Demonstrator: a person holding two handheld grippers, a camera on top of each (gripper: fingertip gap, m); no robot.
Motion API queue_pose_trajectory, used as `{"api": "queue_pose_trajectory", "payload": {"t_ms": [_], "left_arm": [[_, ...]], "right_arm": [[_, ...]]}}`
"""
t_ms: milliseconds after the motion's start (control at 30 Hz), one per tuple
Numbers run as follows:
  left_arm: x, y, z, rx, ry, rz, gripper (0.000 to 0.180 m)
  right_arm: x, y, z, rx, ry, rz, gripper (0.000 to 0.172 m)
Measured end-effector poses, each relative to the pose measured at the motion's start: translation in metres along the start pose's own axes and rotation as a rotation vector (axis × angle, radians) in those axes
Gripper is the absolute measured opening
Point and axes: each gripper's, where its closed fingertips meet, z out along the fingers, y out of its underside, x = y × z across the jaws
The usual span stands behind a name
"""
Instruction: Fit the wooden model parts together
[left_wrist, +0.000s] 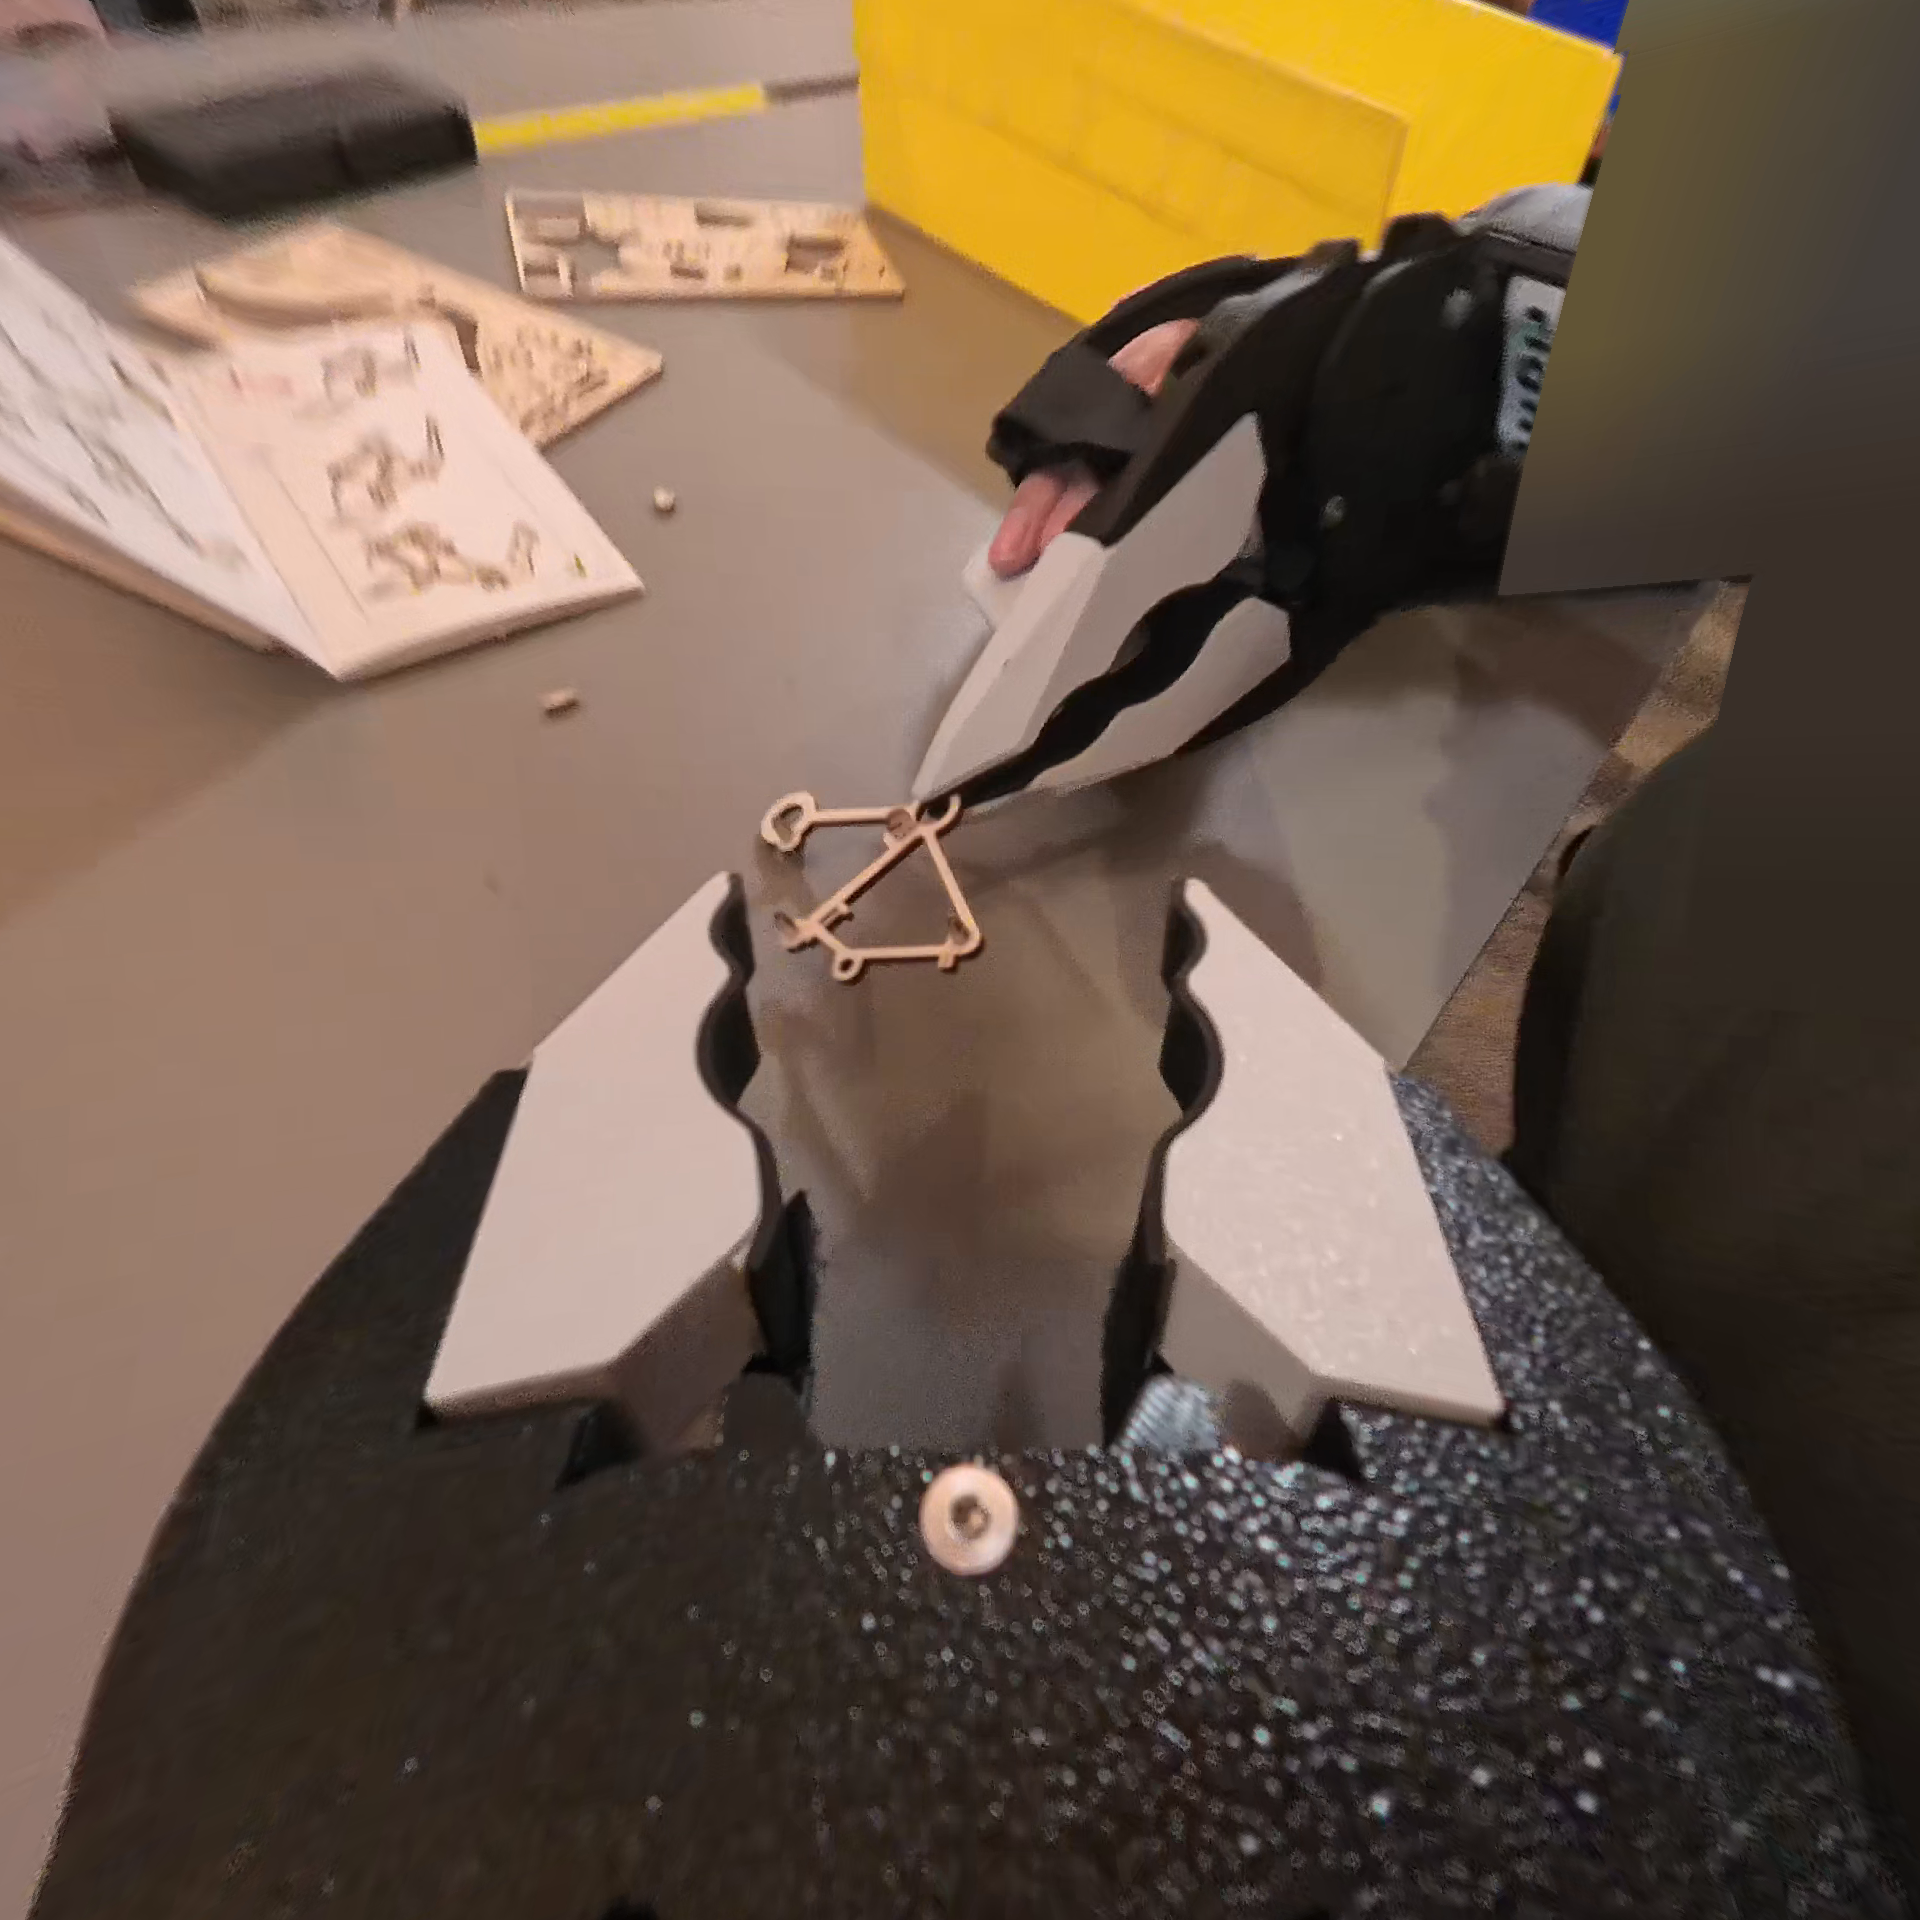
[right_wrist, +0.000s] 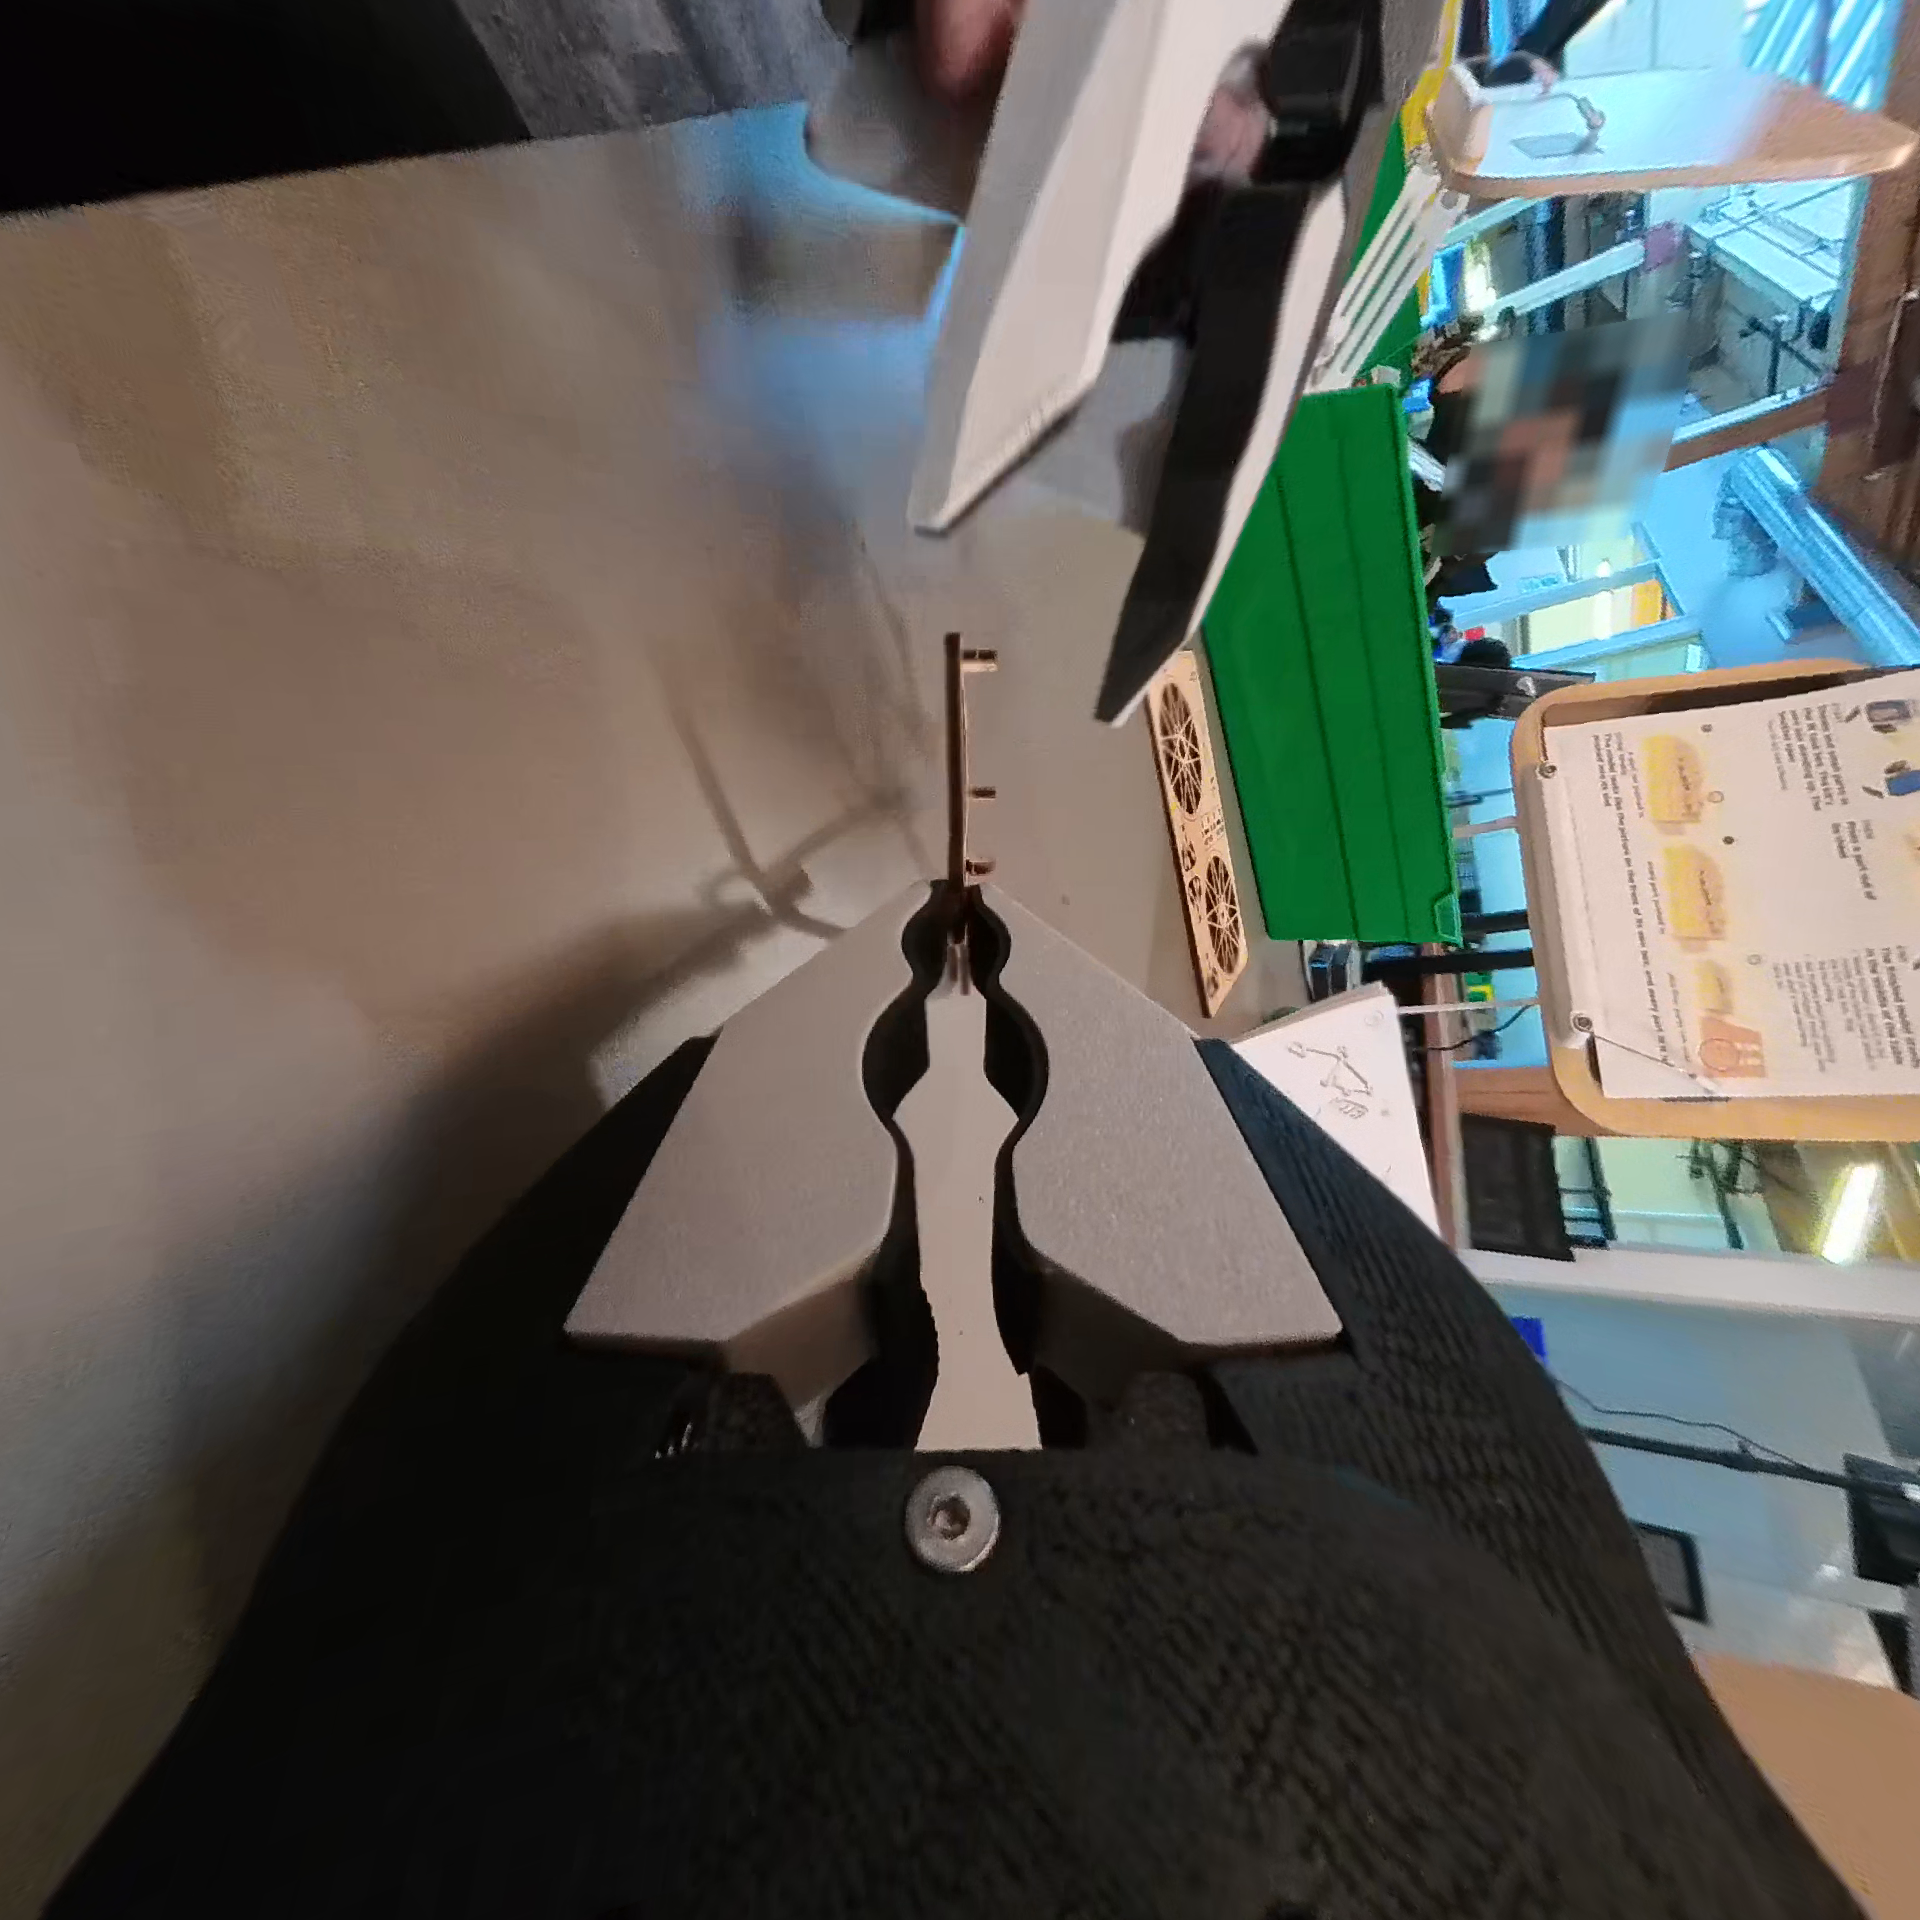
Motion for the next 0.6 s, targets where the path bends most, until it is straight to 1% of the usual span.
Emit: {"api": "queue_pose_trajectory", "payload": {"t_ms": [100,167,267,333,367,400,500,600], "left_arm": [[-0.004,-0.006,-0.009,0.049,-0.044,0.186,0.08],[-0.01,-0.001,-0.009,0.047,-0.082,0.301,0.077],[-0.014,0.008,-0.004,0.046,-0.111,0.446,0.066],[-0.015,0.008,0.001,0.06,-0.134,0.498,0.056],[-0.019,0.007,0.002,0.059,-0.172,0.517,0.051],[-0.02,0.004,0.003,0.068,-0.196,0.535,0.05],[-0.013,0.0,0.009,0.091,-0.18,0.584,0.045],[-0.011,0.004,0.015,0.058,-0.175,0.628,0.041]], "right_arm": [[0.002,-0.001,-0.001,0.027,-0.008,0.048,0.0],[0.003,-0.002,-0.002,0.048,-0.017,0.089,0.0],[0.006,-0.004,-0.005,0.09,-0.032,0.147,0.0],[0.005,-0.006,-0.007,0.12,-0.054,0.181,0.0],[0.005,-0.007,-0.007,0.13,-0.062,0.199,0.0],[0.006,-0.007,-0.007,0.139,-0.067,0.217,0.0],[0.009,-0.007,-0.009,0.166,-0.079,0.273,0.0],[0.011,-0.007,-0.01,0.186,-0.085,0.298,0.0]]}}
